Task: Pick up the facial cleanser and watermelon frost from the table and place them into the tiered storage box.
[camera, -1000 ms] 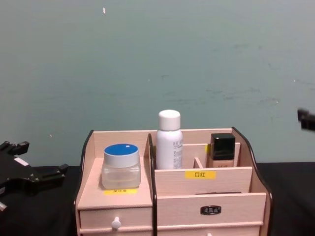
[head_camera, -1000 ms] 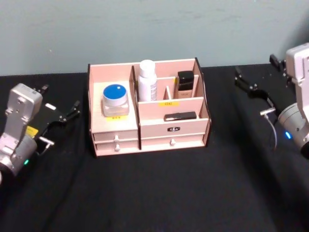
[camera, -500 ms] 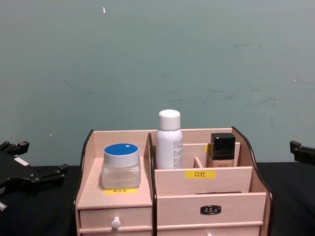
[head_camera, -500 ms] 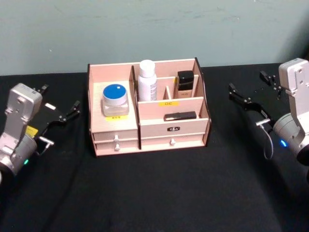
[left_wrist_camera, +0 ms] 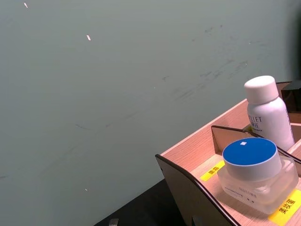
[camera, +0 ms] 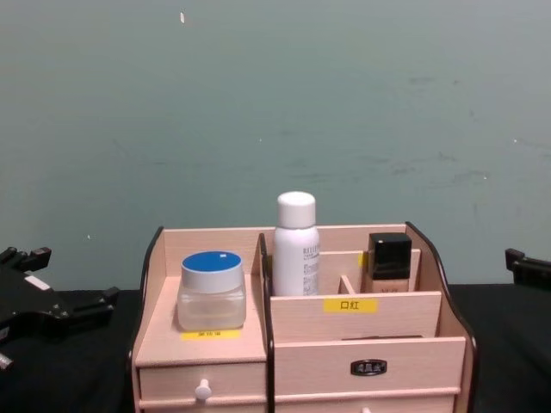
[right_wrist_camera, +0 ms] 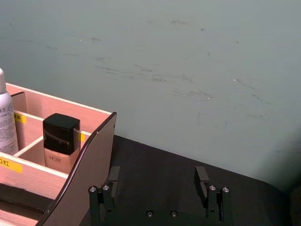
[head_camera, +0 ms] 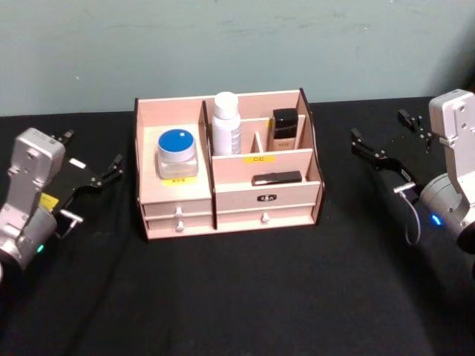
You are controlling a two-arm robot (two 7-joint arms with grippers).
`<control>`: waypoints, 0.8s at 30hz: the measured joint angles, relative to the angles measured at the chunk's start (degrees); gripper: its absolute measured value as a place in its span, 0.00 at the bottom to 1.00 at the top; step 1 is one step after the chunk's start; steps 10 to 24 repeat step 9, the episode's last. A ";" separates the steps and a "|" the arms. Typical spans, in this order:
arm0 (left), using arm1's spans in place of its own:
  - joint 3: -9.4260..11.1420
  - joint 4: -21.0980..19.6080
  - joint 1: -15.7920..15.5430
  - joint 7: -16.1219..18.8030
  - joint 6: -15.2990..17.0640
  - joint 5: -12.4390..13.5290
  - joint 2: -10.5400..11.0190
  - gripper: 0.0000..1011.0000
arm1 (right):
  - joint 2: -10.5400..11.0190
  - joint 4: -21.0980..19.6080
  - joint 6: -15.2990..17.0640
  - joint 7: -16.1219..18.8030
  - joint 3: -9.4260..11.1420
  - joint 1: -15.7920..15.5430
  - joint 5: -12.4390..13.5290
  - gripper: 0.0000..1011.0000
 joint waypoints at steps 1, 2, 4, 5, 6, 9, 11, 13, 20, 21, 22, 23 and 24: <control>0.00 0.00 0.00 0.00 0.00 0.00 0.00 1.00 | 0.00 -0.02 0.01 -0.02 0.00 0.00 0.00 0.99; 0.00 0.00 0.00 0.00 0.00 0.00 0.00 1.00 | 0.01 -0.04 0.01 -0.04 -0.01 -0.01 0.00 0.99; 0.00 0.00 0.00 0.00 0.00 0.00 0.00 1.00 | 0.01 -0.08 0.02 -0.08 -0.03 -0.02 0.00 0.99; 0.00 0.00 0.00 0.00 0.00 0.00 0.00 1.00 | 0.02 -0.09 0.03 -0.10 -0.03 -0.02 0.00 0.99; 0.00 0.00 0.00 0.00 0.00 0.00 0.00 1.00 | 0.03 -0.12 0.04 -0.15 -0.04 -0.03 0.00 0.99; 0.00 0.00 0.00 0.00 0.00 0.00 0.00 1.00 | 0.04 -0.15 0.06 -0.20 -0.05 -0.04 0.00 0.99; 0.00 0.00 0.00 0.00 0.00 0.00 0.00 1.00 | 0.04 -0.15 0.06 -0.20 -0.05 -0.04 0.00 0.99; 0.00 0.00 0.00 0.00 0.00 0.00 0.00 1.00 | 0.04 -0.15 0.06 -0.20 -0.05 -0.04 0.00 0.99; 0.00 0.00 0.00 0.00 0.00 0.00 0.00 1.00 | 0.04 -0.15 0.06 -0.20 -0.05 -0.04 0.00 0.99; 0.00 0.00 0.00 0.00 0.00 0.00 0.00 1.00 | 0.04 -0.15 0.06 -0.20 -0.05 -0.04 0.00 0.99; 0.00 0.00 0.00 0.00 0.00 0.00 0.00 1.00 | 0.04 -0.15 0.06 -0.20 -0.05 -0.04 0.00 0.99; 0.00 0.00 0.00 0.00 0.00 0.00 0.00 1.00 | 0.04 -0.15 0.06 -0.20 -0.05 -0.04 0.00 0.99; 0.00 0.00 0.00 0.00 0.00 0.00 0.00 1.00 | 0.04 -0.15 0.06 -0.20 -0.05 -0.04 0.00 0.99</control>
